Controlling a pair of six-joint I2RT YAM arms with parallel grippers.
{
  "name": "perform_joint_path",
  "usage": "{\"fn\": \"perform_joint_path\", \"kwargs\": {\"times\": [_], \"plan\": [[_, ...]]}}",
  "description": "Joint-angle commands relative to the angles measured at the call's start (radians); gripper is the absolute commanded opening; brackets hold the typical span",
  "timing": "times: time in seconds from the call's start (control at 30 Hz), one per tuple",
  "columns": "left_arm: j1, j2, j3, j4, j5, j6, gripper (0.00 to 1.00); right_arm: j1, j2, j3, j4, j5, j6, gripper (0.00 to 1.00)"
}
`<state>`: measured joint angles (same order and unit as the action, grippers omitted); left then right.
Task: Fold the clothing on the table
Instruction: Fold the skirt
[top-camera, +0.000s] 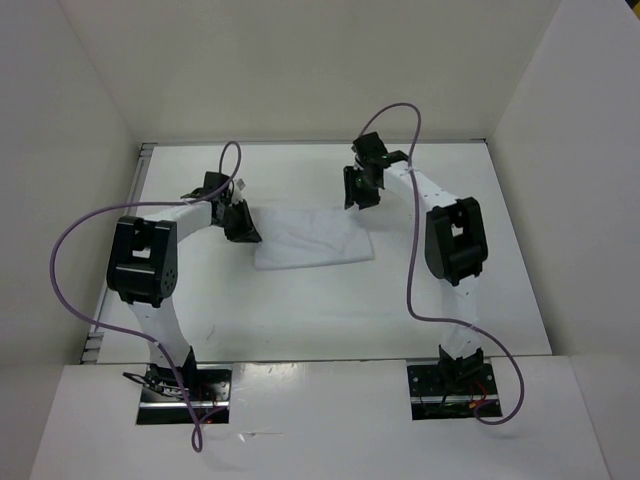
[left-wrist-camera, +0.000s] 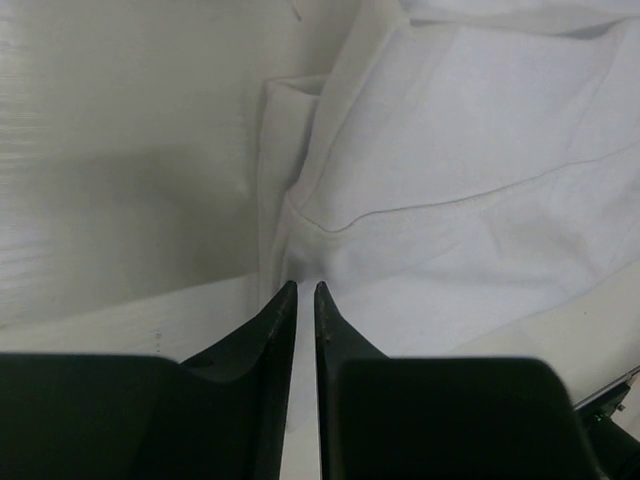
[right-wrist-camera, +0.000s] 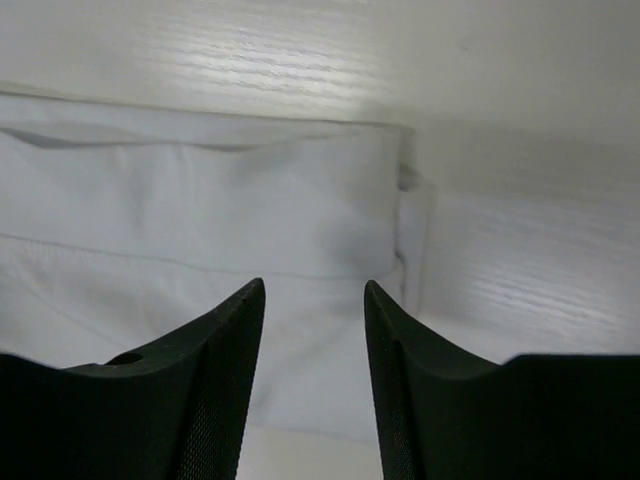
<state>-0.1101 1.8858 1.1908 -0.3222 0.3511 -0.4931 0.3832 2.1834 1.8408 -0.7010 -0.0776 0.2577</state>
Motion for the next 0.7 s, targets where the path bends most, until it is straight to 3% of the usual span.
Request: {"fn": "perform_joint_path", "kwargs": {"times": [0.0,0.27,0.5,0.67], "plan": [[0.016,-0.001,0.029,-0.020,-0.008,0.033,0.19,-0.069,-0.149,-0.127,0.014,0.024,0.014,0.50],[0.016,-0.013,0.059,-0.038,0.038,0.042,0.20,-0.078,-0.163,-0.258,0.058,-0.013,0.005,0.52],[0.016,-0.059,0.081,-0.066,0.038,0.051,0.21,-0.150,-0.108,-0.302,0.109,-0.200,0.014,0.52],[0.016,-0.079,0.081,-0.066,0.049,0.051,0.21,-0.179,-0.088,-0.322,0.127,-0.249,0.014,0.50]]}}
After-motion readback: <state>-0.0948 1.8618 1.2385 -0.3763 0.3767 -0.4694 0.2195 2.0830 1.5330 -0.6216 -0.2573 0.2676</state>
